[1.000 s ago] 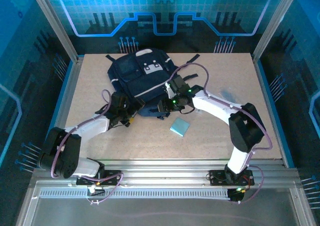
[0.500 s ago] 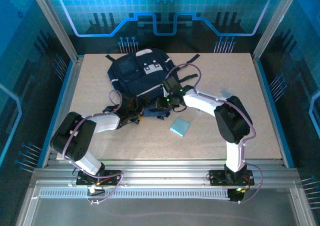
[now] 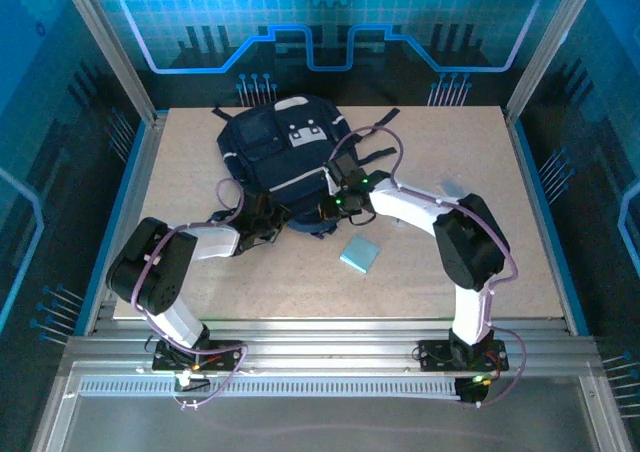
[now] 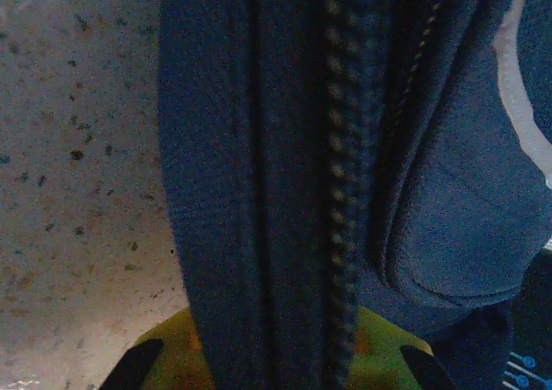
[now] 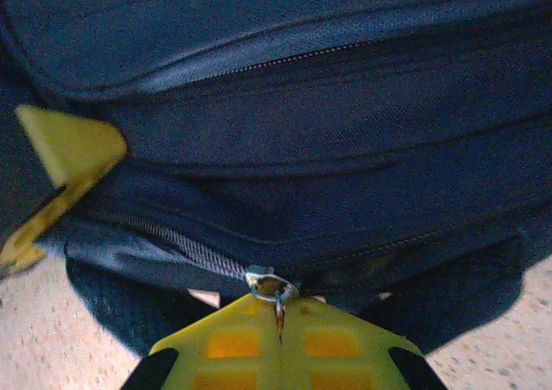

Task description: Pack the student bag

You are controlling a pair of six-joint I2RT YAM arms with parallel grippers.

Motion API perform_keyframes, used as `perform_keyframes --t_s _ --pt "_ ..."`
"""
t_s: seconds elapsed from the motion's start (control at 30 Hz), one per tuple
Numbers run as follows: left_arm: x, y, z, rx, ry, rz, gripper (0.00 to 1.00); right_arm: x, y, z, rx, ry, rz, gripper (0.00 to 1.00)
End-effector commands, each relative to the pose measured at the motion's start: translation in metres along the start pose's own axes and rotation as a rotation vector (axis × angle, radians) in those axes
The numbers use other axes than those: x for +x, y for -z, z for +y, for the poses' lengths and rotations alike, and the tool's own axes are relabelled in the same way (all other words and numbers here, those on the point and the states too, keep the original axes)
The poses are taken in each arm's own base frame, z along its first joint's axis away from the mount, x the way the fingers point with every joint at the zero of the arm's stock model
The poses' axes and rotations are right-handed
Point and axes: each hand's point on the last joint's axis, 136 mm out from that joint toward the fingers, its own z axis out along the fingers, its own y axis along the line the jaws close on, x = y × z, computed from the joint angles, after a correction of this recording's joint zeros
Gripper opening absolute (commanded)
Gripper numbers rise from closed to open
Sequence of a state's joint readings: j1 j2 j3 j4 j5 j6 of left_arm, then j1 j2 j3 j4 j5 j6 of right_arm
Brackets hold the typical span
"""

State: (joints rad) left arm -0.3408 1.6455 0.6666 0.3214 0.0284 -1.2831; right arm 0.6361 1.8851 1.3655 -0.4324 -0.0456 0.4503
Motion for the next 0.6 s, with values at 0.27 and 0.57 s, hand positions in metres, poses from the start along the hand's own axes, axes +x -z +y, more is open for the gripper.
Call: perform_keyframes --t_s 0.27,0.57 --pt "-0.032 0.054 0.029 -0.144 -0.214 -0.029 0.0 0.007 0.03 -0.085 0.13 0.059 0.08 0.0" --pt "-0.079 0.081 0.035 -0.2 -0.279 -0.024 0.0 -0.017 0.01 -0.118 0.199 0.133 0.071 0.0"
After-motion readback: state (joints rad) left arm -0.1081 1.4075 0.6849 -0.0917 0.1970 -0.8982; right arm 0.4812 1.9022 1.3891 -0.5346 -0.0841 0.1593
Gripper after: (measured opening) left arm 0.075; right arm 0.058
